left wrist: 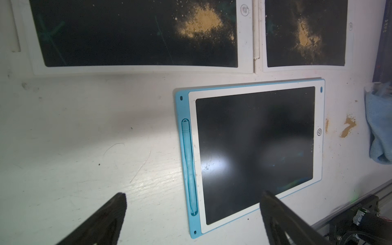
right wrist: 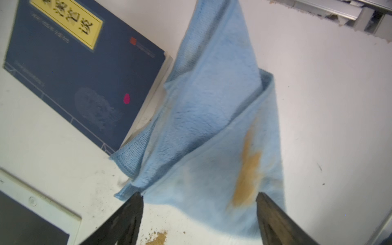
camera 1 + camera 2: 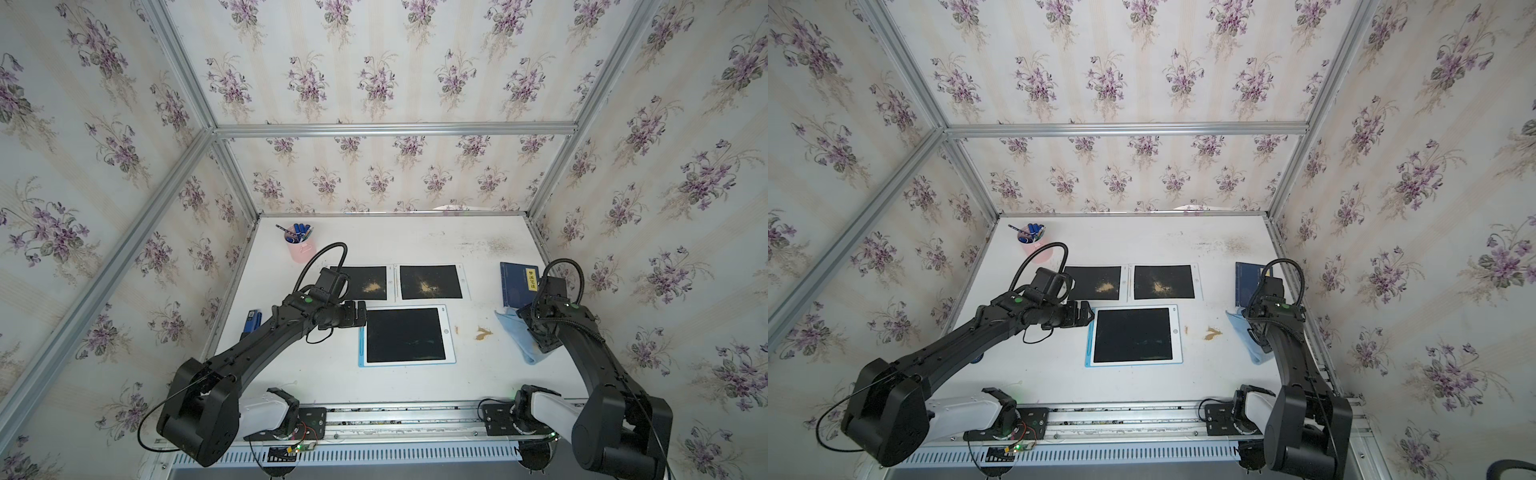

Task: Wipe the drawing tablet
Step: Place the cleaning item at the center of the board, then pick up the drawing tablet from the center of the board.

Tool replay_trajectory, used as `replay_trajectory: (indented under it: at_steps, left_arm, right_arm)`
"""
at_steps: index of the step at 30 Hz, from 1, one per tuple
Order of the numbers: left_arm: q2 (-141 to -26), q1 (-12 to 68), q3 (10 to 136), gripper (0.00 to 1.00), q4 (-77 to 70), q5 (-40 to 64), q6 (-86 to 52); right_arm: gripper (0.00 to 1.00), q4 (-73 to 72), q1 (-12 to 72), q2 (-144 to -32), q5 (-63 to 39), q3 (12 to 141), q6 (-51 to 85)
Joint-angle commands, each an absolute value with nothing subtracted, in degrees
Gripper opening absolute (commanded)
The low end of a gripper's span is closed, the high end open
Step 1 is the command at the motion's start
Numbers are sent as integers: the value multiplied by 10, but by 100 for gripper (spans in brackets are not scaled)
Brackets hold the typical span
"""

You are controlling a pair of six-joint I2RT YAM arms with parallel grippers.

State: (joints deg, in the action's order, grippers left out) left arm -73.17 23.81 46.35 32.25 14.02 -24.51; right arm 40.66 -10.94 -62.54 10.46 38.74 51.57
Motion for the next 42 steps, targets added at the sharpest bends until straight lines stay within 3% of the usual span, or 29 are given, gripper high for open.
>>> replay_trajectory:
  at_steps: [1,5,10,13,16,18,20,24,26,42]
  left_arm:
    - [-740,226,459,100,302,170,-246]
    - [-743,219,457,100,300,177,-244]
    - [-747,216,449,100,284,202,-240]
    - [-753,210,436,100,261,258,-245]
    - [-755,204,414,100,251,277,-254]
    - [-751,202,400,99,249,284,-256]
    - [-745,202,388,98,246,287,-262]
    - [-740,201,366,95,227,294,-271]
    - [-746,200,358,94,214,303,-273]
    - [-800,180,323,83,148,348,-289]
  right_arm:
    - [90,439,-108,-585,98,396,504]
    - [96,455,-106,-521,63,404,499]
    - [100,328,-55,-503,-79,380,433]
    - [100,269,65,-587,-108,398,370]
    - [100,259,199,-686,-62,439,329]
    - [100,241,238,-728,-59,446,317]
    - [95,212,242,-749,-79,433,315]
    - [70,176,242,-775,-110,410,299]
    - [63,168,243,-789,-133,404,284]
    - [62,89,242,-824,-198,327,272]
